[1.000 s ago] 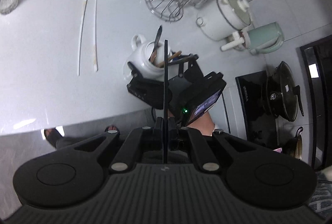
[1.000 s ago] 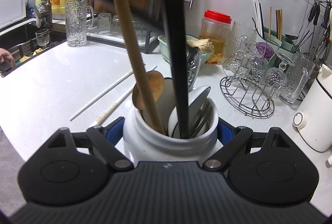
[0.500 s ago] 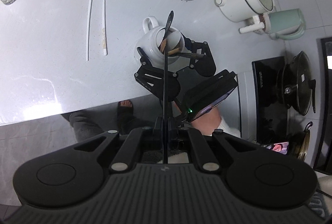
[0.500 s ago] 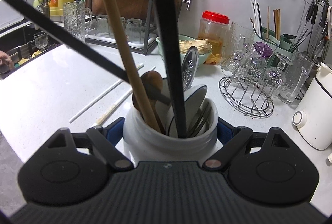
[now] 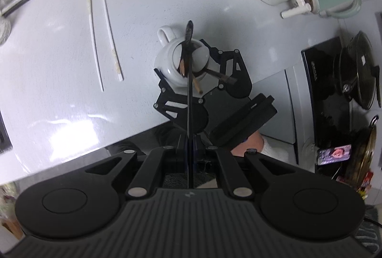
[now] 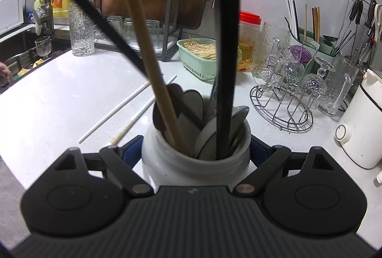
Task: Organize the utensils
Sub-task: 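Lower the black chopstick into the white jar with the left tool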
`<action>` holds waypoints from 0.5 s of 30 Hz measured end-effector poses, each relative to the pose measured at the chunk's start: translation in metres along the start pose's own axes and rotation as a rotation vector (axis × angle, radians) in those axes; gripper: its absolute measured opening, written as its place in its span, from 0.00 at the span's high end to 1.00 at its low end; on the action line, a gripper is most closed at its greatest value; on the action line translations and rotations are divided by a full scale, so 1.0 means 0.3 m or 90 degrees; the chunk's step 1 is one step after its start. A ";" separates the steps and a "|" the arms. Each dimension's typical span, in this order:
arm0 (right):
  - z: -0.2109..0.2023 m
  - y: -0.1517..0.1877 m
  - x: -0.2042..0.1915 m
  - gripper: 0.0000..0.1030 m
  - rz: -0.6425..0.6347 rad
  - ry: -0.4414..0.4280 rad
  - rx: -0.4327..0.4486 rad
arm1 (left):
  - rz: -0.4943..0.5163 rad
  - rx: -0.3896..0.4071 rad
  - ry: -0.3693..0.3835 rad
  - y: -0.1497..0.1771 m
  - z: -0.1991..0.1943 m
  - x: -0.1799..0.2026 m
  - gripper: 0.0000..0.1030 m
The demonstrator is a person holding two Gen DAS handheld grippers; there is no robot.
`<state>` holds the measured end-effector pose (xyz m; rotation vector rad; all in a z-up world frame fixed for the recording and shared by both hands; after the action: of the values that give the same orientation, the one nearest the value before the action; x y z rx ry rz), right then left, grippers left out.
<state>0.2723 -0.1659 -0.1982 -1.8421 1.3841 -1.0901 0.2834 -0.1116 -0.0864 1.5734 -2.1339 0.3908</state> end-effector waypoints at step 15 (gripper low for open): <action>0.007 -0.003 -0.005 0.11 0.001 0.011 -0.005 | 0.145 -0.037 -0.070 -0.196 0.048 0.050 0.95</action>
<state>0.2743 -0.1641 -0.1987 -1.8407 1.4022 -1.1028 0.3330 -0.1488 -0.0934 1.3529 -2.3959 0.3190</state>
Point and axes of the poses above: each gripper's, at about its wrist camera, not at the fingertips, and z roughly the way its jaws point, x to its right, y to its underside, the point moved 10 cm from there along z, roughly the way its jaws point, and after that the axes turned 14 degrees about y, right-handed, at the moved point
